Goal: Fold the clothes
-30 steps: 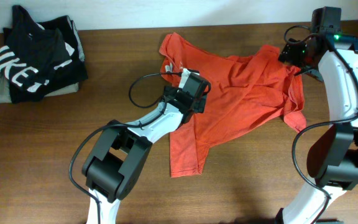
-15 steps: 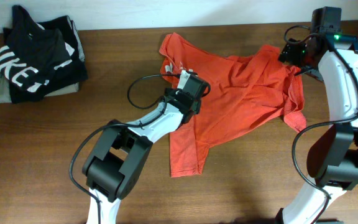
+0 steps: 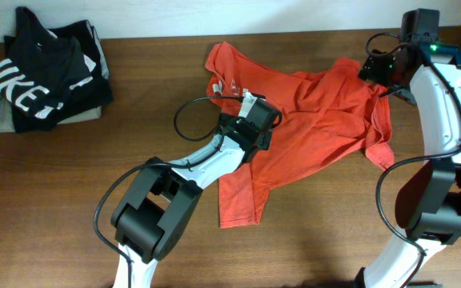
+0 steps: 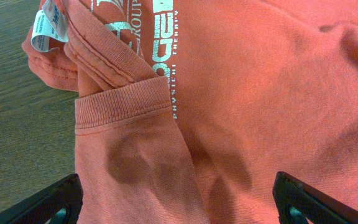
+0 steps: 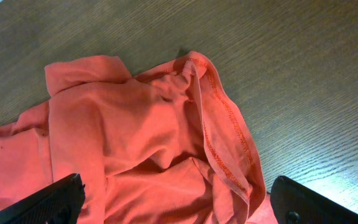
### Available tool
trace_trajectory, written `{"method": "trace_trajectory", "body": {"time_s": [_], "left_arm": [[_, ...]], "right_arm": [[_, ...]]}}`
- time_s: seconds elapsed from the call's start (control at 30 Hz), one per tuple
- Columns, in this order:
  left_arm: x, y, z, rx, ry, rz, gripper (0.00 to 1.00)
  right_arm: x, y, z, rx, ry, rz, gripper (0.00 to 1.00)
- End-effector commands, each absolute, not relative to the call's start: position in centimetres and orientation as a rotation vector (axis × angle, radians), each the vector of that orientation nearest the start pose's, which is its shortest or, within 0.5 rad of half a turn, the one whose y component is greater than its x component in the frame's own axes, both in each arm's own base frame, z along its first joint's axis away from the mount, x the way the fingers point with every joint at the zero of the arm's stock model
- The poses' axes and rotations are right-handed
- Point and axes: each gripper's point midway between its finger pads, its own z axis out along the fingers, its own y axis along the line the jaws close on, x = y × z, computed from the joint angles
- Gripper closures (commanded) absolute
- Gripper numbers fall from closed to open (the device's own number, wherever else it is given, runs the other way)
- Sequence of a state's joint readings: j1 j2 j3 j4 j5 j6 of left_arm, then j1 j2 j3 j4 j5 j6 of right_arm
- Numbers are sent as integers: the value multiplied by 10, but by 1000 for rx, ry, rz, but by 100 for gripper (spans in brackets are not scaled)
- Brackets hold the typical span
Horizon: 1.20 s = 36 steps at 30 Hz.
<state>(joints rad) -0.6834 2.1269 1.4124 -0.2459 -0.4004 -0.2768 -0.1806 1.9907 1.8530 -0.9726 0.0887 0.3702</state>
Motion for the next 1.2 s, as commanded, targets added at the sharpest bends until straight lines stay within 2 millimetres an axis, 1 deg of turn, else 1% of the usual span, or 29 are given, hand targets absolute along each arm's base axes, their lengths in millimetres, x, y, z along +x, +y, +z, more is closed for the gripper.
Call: {"method": "trace_trajectory", "body": {"time_s": [0.0, 0.1, 0.13, 0.2, 0.23, 0.37, 0.43, 0.5, 0.6, 0.67, 0.73, 0.77, 0.83, 0.87, 0.97, 1.07, 1.1, 1.13, 1.17], "left_arm": [[450, -270, 27, 323, 2407, 111, 8], [451, -265, 13, 320, 2425, 129, 8], [451, -264, 12, 320, 2427, 131, 11], [452, -261, 11, 313, 2432, 137, 24], [454, -259, 11, 308, 2432, 139, 28], [456, -257, 12, 299, 2428, 137, 36], [457, -258, 13, 298, 2426, 135, 44], [457, -258, 14, 297, 2424, 134, 48], [458, -258, 14, 296, 2422, 134, 60], [458, -259, 15, 296, 2422, 133, 62], [458, -259, 17, 295, 2420, 131, 73], [458, -259, 18, 295, 2419, 131, 76], [459, -253, 27, 280, 2406, 167, 93], [458, -252, 30, 279, 2405, 168, 98], [458, -251, 40, 274, 2396, 166, 100], [458, -240, 50, 251, 2377, 235, 99], [458, -233, 56, 238, 2367, 283, 99], [458, -219, 65, 209, 2337, 376, 99], [459, -213, 71, 195, 2321, 413, 99]], "right_arm": [[476, -102, 162, 762, 2560, -62, 1], [476, -102, 162, 762, 2561, -62, 1], [476, -102, 162, 762, 2560, -62, 1], [476, -102, 162, 762, 2560, -62, 1], [476, -102, 162, 762, 2560, -62, 1], [476, -102, 162, 762, 2560, -62, 1], [476, -102, 162, 762, 2560, -62, 1], [476, -102, 162, 762, 2561, -62, 1], [476, -102, 162, 762, 2561, -62, 1], [476, -102, 162, 762, 2560, -62, 1], [476, -102, 162, 762, 2560, -62, 1], [476, -102, 162, 762, 2561, -62, 1], [476, -102, 162, 762, 2560, -62, 1], [476, -102, 162, 762, 2561, -62, 1], [476, -102, 162, 762, 2561, -62, 1], [476, -102, 162, 762, 2561, -62, 1], [476, -102, 162, 762, 2561, -62, 1], [476, -102, 162, 762, 2560, -62, 1], [476, -102, 162, 762, 2561, -62, 1]]}}
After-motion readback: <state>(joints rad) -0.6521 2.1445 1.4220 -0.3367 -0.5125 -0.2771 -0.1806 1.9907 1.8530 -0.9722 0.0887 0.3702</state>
